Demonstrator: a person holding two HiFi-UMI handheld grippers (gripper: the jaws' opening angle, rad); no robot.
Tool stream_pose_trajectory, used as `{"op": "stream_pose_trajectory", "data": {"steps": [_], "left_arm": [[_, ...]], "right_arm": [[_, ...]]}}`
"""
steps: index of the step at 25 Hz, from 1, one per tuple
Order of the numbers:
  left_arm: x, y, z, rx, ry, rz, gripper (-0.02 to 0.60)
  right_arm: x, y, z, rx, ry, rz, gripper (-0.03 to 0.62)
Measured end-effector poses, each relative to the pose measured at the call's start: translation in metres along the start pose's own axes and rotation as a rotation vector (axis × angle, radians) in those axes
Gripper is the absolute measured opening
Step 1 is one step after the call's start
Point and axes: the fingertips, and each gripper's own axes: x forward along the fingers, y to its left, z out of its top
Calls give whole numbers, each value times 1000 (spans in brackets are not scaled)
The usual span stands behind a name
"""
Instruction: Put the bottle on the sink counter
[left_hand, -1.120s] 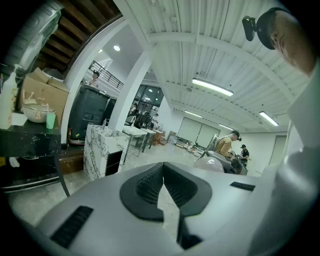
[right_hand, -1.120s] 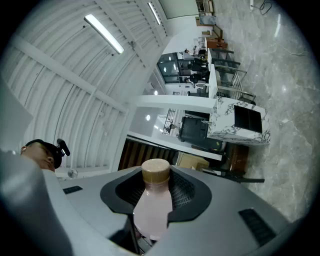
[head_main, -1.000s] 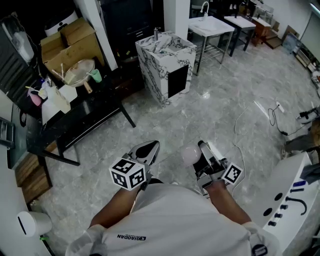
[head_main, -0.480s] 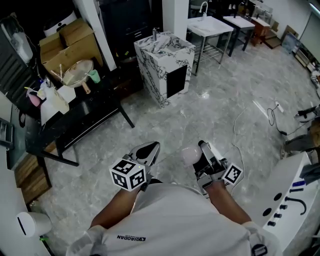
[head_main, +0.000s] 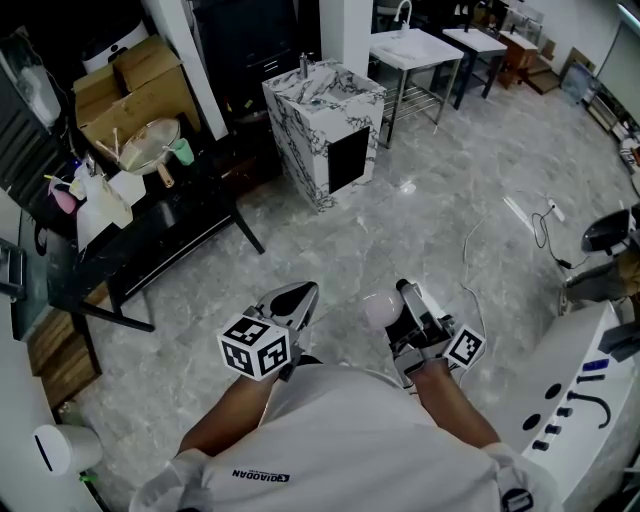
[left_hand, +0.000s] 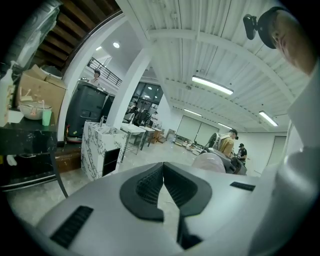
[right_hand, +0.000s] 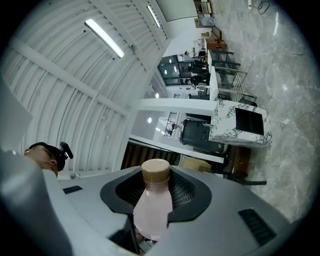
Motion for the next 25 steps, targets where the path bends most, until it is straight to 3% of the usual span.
{"op": "stream_pose_trajectory", "data": {"steps": [12, 25], "left_arm": [[24, -6, 8, 1, 24, -7, 15], [50, 19, 2, -11, 69, -5, 15]], "right_arm": [[-3, -4, 30, 13, -23, -4, 158], [8, -35, 42, 42, -57, -30, 158]]}}
